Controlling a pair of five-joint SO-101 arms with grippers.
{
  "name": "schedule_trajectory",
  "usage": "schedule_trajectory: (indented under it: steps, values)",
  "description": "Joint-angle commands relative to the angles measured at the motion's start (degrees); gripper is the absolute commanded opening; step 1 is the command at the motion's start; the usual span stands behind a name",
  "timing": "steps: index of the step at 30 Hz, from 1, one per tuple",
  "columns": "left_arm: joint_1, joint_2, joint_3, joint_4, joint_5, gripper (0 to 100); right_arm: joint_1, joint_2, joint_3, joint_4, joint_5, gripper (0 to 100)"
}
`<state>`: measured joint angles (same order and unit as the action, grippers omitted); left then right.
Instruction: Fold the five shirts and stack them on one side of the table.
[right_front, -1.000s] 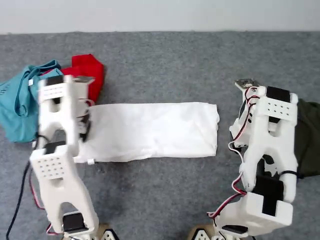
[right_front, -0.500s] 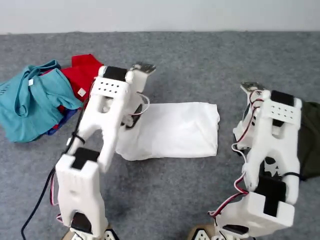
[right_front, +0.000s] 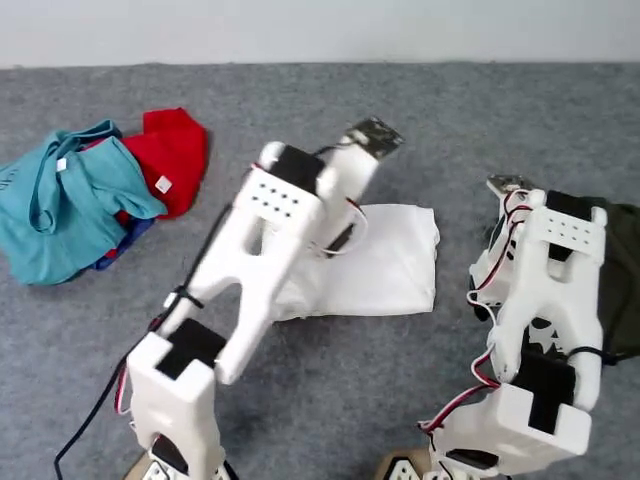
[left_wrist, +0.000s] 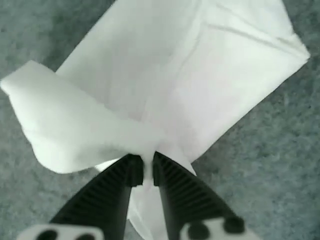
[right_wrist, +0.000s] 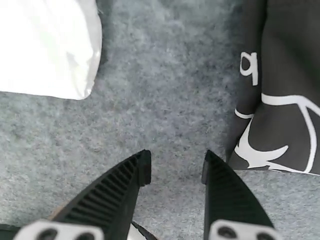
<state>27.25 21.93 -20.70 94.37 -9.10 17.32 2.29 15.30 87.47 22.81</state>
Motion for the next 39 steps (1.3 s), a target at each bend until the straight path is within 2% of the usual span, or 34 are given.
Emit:
schedule_trajectory:
  steps: [1,10,18,22,32,39]
  values:
    - [2.7,1.1,-0.6,-3.1,0.4,1,0.3,-2.8,-0.2,-0.2,0.3,18.3]
    - [7.4,3.8,-0.6,-12.1,0.5,1,0.3,-2.8,-0.2,-0.2,0.2,18.3]
    - [9.2,8.5,-7.3,-14.2,0.5,1,0.6,-2.9,-0.2,0.3,0.2,18.3]
    - [9.7,13.6,-15.3,-12.1,0.6,1,1.4,-4.2,-0.3,0.5,0.3,18.3]
    - [10.8,26.0,-36.7,-0.7,2.8,1,9.4,-12.8,-0.1,0.9,0.6,18.3]
    - [11.4,33.8,-46.9,3.2,2.9,1,9.4,-13.1,0.5,1.6,0.6,18.3]
